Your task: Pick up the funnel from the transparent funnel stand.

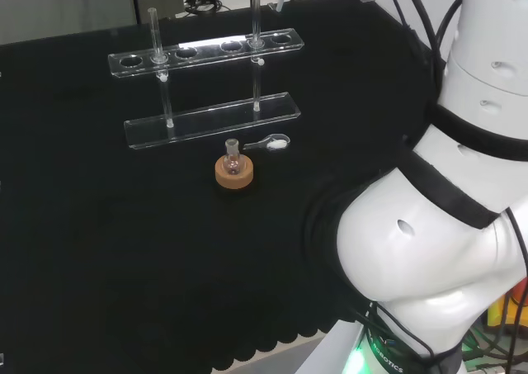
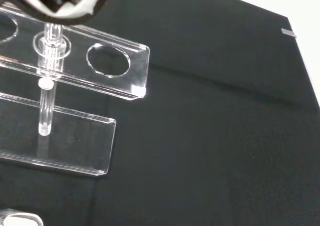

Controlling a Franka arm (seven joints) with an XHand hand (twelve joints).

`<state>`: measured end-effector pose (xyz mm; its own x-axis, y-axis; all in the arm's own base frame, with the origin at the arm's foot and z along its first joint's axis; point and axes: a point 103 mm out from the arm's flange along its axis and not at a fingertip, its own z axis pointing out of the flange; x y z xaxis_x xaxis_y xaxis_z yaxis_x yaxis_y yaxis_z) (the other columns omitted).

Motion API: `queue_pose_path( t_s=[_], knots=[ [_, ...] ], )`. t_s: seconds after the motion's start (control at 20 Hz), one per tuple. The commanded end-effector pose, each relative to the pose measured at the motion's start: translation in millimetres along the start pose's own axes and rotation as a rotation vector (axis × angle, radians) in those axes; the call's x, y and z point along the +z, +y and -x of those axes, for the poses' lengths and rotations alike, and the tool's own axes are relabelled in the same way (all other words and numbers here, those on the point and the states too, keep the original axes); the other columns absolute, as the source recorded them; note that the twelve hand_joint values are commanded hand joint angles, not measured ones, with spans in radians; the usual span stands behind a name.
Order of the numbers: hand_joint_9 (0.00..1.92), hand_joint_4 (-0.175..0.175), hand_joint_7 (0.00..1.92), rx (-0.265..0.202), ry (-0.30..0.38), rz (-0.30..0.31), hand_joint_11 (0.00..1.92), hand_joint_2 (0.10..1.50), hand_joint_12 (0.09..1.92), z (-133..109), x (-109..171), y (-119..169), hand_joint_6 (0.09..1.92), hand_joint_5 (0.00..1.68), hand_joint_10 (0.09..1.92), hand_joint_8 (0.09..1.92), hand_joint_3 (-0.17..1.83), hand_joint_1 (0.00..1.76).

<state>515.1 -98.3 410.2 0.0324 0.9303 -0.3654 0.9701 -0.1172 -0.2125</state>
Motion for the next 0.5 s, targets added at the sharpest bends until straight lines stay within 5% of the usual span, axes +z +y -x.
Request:
queue_pose_path(
  t_s=[0.05,0.5],
  knots=[
    [0.7,0.007,0.62,0.05,-0.059,-0.034,0.31,0.68,1.33,-6.2,-2.6,-55.0,0.58,0.49,0.55,0.7,0.64,0.86],
    [0.7,0.007,0.61,0.064,-0.07,-0.043,0.31,0.68,1.33,-30.0,-6.3,-101.7,0.59,0.49,0.55,0.71,0.64,0.86]
  ],
)
